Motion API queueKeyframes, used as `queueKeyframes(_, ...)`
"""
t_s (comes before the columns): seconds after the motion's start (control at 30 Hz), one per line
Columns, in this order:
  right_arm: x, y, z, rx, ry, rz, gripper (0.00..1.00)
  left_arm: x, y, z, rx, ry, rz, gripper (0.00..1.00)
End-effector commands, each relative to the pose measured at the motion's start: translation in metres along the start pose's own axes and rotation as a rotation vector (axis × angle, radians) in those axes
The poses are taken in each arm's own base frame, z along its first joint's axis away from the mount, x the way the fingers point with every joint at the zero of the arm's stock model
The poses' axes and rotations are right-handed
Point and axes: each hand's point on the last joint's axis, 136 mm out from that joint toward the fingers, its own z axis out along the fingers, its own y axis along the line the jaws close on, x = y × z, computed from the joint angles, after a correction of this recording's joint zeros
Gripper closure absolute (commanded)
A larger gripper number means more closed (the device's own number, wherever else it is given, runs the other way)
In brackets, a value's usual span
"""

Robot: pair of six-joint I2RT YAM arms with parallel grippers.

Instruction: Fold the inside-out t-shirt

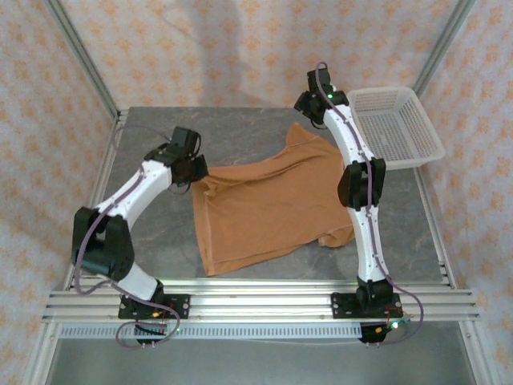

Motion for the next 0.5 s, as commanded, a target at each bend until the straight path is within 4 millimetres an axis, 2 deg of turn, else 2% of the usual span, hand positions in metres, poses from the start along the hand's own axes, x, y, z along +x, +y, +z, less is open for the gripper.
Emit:
queueKeyframes(0.0,0.025,-0.013,-0.033,0.047,0.125,-0.022,0.41,-0.053,0.02,0.017,-0.108,-0.035,-0.057,1.0)
queueKeyframes(0.07,0.052,-0.023,-0.047,0.062,0.2,-0.052,0.41,-0.08,0.024,0.039,-0.143,-0.009,-0.09,1.0)
queueKeyframes(0.13,0.08,-0.03,-0.057,0.048,0.246,-0.071,0.41,-0.099,0.024,0.058,-0.161,0.011,-0.096,1.0)
queueKeyframes(0.23,0.116,-0.044,-0.073,0.028,0.265,-0.087,0.41,-0.114,0.022,0.08,-0.167,0.068,-0.098,1.0)
queueKeyframes(0.27,0.126,-0.053,-0.079,0.041,0.273,-0.095,0.41,-0.114,0.024,0.084,-0.169,0.094,-0.099,0.87)
queueKeyframes(0.33,0.141,-0.068,-0.092,0.063,0.283,-0.116,0.41,-0.11,0.029,0.08,-0.184,0.111,-0.102,0.44)
queueKeyframes(0.37,0.146,-0.076,-0.1,0.075,0.283,-0.124,0.41,-0.108,0.033,0.073,-0.193,0.101,-0.1,0.31)
queueKeyframes(0.4,0.152,-0.083,-0.106,0.085,0.287,-0.129,0.41,-0.104,0.035,0.065,-0.194,0.089,-0.104,0.26)
queueKeyframes(0.47,0.163,-0.097,-0.124,0.098,0.279,-0.137,0.41,-0.09,0.041,0.044,-0.18,0.059,-0.118,0.25)
